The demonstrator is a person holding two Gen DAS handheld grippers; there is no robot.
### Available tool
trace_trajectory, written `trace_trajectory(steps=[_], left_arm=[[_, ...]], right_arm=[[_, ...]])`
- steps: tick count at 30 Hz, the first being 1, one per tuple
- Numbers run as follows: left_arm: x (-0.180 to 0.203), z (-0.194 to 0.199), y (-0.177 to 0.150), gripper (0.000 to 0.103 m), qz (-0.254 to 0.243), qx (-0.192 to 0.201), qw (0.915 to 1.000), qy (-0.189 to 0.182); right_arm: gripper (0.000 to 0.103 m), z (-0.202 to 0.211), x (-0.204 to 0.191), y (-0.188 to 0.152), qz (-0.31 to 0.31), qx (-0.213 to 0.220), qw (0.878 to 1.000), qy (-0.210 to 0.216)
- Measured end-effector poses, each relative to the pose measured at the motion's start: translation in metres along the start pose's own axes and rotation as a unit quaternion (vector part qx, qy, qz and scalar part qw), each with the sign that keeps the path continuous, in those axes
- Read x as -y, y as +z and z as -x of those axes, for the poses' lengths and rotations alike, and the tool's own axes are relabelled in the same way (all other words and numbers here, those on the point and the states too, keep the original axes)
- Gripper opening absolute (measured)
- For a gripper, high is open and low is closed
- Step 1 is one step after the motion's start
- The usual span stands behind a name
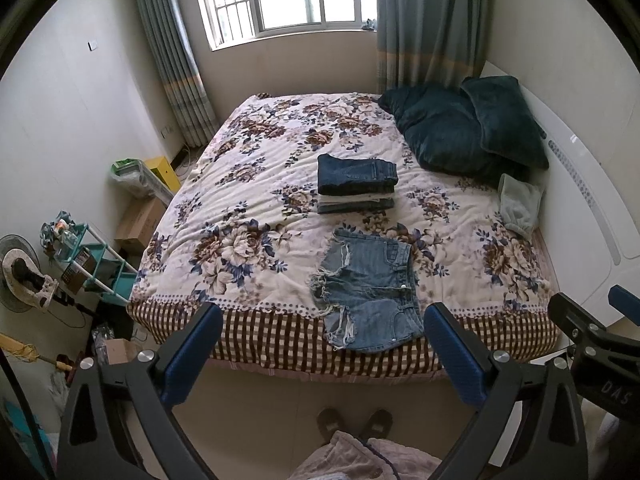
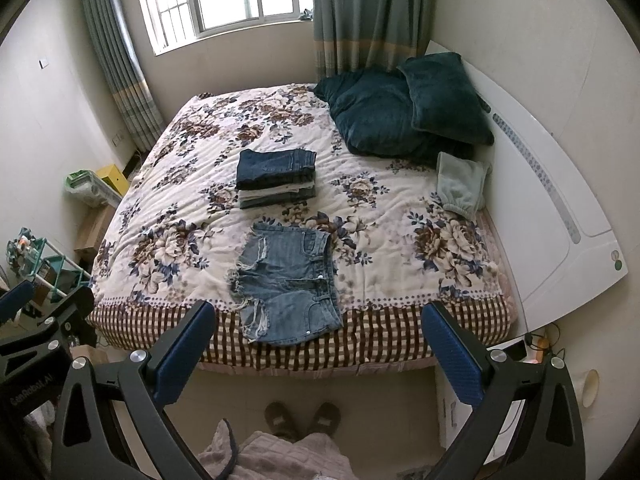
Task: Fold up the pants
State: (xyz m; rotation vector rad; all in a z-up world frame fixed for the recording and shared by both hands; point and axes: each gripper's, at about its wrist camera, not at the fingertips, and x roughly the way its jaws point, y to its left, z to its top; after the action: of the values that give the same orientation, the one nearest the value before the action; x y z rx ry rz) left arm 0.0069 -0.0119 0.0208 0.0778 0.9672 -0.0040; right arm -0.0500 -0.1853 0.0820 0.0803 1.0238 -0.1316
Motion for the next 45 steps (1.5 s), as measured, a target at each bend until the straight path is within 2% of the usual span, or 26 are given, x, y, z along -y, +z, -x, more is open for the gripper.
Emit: trace_trajectory(steps=[10, 18, 23, 25, 29, 34, 36, 38, 45], left_arm=[[0.001, 0.001, 0.003, 0.103, 0.001, 0.0, 1.0, 0.001], [0.003, 0.004, 0.008, 0.103, 0.0, 0.004, 1.0, 0.007], [0.01, -0.028, 0.015, 0.103, 0.016, 0.0, 0.9993, 0.034], [0.014, -0.052, 0.017, 0.103, 0.021, -0.004, 0.9987, 0.046], [0.015, -0.109, 0.025, 0.103, 0.021, -0.039, 0.9969, 0.065], [0.017, -0.19, 0.032, 0.103, 0.01, -0.092, 0.9939, 0.061], [0.016, -0.234, 0.041, 0.103, 0.003, -0.116, 0.9915, 0.059], [0.017, -0.274, 0.049, 0.103, 0.001, -0.133, 0.9902, 0.042], [0.014, -0.432, 0.087, 0.103, -0.018, -0.18, 0.9831, 0.027]], right_arm=[[0.103, 0.0, -0.003, -0.004, 0.001, 0.001, 1.0, 0.0], [0.103, -0.008, 0.008, 0.007, 0.005, -0.008, 1.0, 0.011], [0.103, -0.042, 0.019, 0.009, 0.0, -0.005, 1.0, 0.003], [0.103, -0.067, 0.023, 0.015, -0.002, -0.01, 1.0, 0.002], [0.103, -0.128, 0.026, 0.03, 0.0, -0.039, 0.999, -0.005], [0.103, -0.22, 0.026, 0.045, -0.004, -0.099, 0.995, 0.001], [0.103, -0.271, 0.024, 0.052, -0.008, -0.126, 0.992, 0.001], [0.103, -0.31, 0.022, 0.058, -0.014, -0.139, 0.99, 0.01], [0.103, -0.489, 0.009, 0.085, -0.034, -0.187, 0.982, -0.003]])
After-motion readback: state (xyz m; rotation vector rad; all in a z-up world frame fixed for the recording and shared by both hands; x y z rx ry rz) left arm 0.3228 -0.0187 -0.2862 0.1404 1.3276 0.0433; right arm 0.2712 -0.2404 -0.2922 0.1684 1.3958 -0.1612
